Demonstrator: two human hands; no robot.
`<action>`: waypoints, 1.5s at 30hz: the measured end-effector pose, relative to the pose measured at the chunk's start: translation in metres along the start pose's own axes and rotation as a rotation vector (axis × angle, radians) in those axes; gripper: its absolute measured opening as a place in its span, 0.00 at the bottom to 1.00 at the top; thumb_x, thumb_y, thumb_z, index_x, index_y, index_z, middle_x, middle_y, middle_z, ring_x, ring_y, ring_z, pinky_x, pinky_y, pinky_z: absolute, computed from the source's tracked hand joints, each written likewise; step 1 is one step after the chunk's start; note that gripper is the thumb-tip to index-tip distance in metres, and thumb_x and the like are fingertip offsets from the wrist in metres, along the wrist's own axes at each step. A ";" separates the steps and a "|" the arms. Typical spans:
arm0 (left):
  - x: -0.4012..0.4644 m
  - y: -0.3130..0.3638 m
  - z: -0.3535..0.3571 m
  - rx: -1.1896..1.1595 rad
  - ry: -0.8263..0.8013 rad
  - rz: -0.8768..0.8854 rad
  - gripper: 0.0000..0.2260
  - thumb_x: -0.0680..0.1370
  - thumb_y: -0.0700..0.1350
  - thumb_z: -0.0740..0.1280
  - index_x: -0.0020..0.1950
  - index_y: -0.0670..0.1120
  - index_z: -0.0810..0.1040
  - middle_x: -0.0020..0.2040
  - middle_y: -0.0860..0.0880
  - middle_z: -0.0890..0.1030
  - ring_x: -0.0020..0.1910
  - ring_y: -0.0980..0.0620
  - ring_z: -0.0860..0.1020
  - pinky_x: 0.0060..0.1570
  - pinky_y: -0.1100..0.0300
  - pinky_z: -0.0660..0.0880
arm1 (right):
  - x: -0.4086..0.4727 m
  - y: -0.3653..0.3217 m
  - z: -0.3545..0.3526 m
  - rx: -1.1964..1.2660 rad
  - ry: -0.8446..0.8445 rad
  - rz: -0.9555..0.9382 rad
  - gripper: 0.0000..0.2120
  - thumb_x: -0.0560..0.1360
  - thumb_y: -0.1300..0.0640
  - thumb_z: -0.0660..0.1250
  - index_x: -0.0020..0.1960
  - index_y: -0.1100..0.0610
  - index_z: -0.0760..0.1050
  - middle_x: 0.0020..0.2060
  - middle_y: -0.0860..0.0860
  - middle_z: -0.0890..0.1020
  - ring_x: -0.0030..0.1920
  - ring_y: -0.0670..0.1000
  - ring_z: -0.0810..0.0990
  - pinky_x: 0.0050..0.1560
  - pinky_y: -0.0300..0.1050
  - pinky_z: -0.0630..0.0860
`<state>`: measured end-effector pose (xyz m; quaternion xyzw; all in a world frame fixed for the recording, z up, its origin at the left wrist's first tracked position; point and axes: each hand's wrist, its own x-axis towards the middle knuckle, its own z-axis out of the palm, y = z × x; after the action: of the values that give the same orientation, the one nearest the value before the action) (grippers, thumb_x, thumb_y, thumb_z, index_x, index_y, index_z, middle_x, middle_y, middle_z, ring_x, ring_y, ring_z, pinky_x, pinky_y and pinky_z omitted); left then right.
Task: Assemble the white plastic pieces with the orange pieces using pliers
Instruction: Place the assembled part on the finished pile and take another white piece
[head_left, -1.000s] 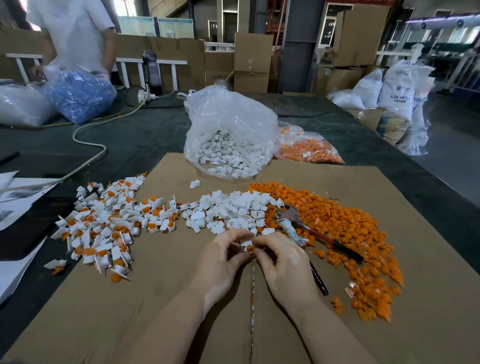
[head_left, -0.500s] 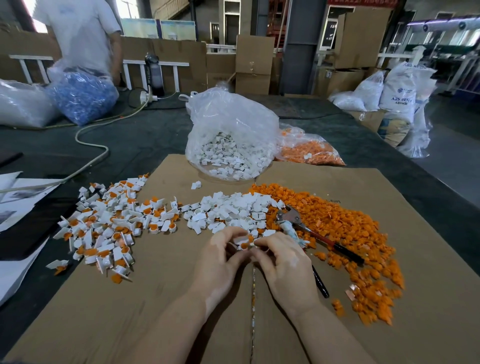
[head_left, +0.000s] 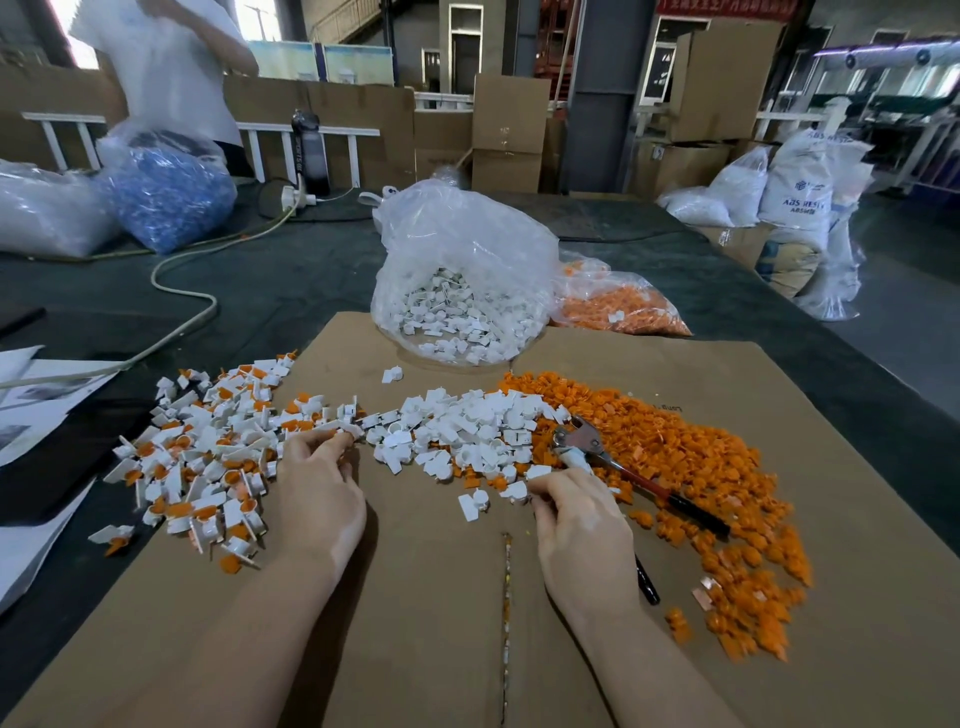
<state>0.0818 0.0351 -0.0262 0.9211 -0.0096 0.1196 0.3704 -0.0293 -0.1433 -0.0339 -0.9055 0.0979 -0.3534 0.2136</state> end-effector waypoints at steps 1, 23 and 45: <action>0.001 0.001 0.000 0.036 -0.005 0.003 0.17 0.79 0.36 0.59 0.67 0.41 0.72 0.68 0.44 0.66 0.69 0.46 0.63 0.66 0.57 0.62 | 0.000 0.001 0.001 -0.005 -0.005 0.000 0.07 0.67 0.71 0.73 0.41 0.61 0.81 0.36 0.52 0.81 0.40 0.54 0.80 0.40 0.46 0.79; -0.043 0.047 0.025 -0.377 -0.410 0.338 0.07 0.71 0.42 0.72 0.48 0.51 0.83 0.43 0.56 0.78 0.46 0.57 0.74 0.45 0.70 0.68 | 0.005 -0.004 -0.008 0.396 -0.274 0.173 0.07 0.76 0.61 0.65 0.52 0.53 0.78 0.45 0.45 0.81 0.49 0.42 0.77 0.50 0.38 0.74; -0.046 0.038 0.030 -0.445 -0.250 0.141 0.08 0.73 0.41 0.70 0.35 0.49 0.76 0.30 0.52 0.76 0.29 0.60 0.71 0.30 0.70 0.67 | 0.004 -0.005 0.004 -0.041 -0.245 -0.012 0.04 0.72 0.62 0.70 0.42 0.60 0.75 0.40 0.52 0.79 0.44 0.53 0.76 0.43 0.45 0.72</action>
<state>0.0394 -0.0163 -0.0320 0.8217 -0.1458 0.0252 0.5504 -0.0237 -0.1391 -0.0321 -0.9466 0.0730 -0.2392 0.2035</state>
